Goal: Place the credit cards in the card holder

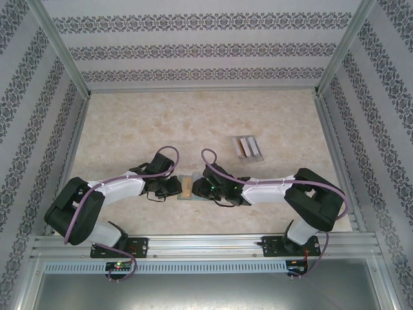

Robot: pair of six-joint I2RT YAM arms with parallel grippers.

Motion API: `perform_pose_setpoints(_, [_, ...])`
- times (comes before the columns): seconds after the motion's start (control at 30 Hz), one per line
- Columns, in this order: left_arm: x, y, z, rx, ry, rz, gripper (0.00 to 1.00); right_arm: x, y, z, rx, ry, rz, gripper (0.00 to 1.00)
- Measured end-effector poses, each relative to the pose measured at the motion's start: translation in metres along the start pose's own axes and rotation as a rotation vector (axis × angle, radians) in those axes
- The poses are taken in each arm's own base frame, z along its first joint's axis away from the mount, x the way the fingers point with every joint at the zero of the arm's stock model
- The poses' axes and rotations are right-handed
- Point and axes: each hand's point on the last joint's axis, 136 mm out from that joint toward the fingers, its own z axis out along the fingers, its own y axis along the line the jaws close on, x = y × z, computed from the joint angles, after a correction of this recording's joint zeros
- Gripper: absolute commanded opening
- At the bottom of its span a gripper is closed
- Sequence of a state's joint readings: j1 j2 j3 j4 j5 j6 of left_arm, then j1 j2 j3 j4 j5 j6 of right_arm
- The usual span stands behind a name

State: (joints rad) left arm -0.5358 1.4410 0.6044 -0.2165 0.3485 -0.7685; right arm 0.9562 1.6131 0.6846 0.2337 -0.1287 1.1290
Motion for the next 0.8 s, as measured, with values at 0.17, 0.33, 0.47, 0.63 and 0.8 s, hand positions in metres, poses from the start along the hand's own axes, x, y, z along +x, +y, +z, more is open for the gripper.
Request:
perform_pose_setpoints(0.17, [0.001, -0.002, 0.0, 0.011, 0.006, -0.003, 0.16, -0.003, 0.011, -0.001, -0.051, -0.002, -0.012, 0.27])
perform_pose_setpoints(0.33, [0.006, -0.007, 0.001, 0.03, 0.028, -0.003, 0.17, -0.004, 0.015, -0.002, -0.072, 0.002, -0.022, 0.32])
perform_pose_setpoints(0.47, [0.009, -0.009, 0.001, 0.038, 0.041, 0.001, 0.18, -0.007, 0.022, -0.007, -0.092, -0.009, -0.042, 0.35])
perform_pose_setpoints(0.63, [0.009, -0.012, 0.0, 0.049, 0.042, -0.012, 0.36, -0.01, 0.032, -0.015, -0.138, -0.007, -0.066, 0.38])
perform_pose_setpoints(0.8, [0.005, -0.008, -0.01, 0.025, 0.01, -0.032, 0.36, -0.005, 0.038, -0.019, -0.176, 0.031, -0.106, 0.44])
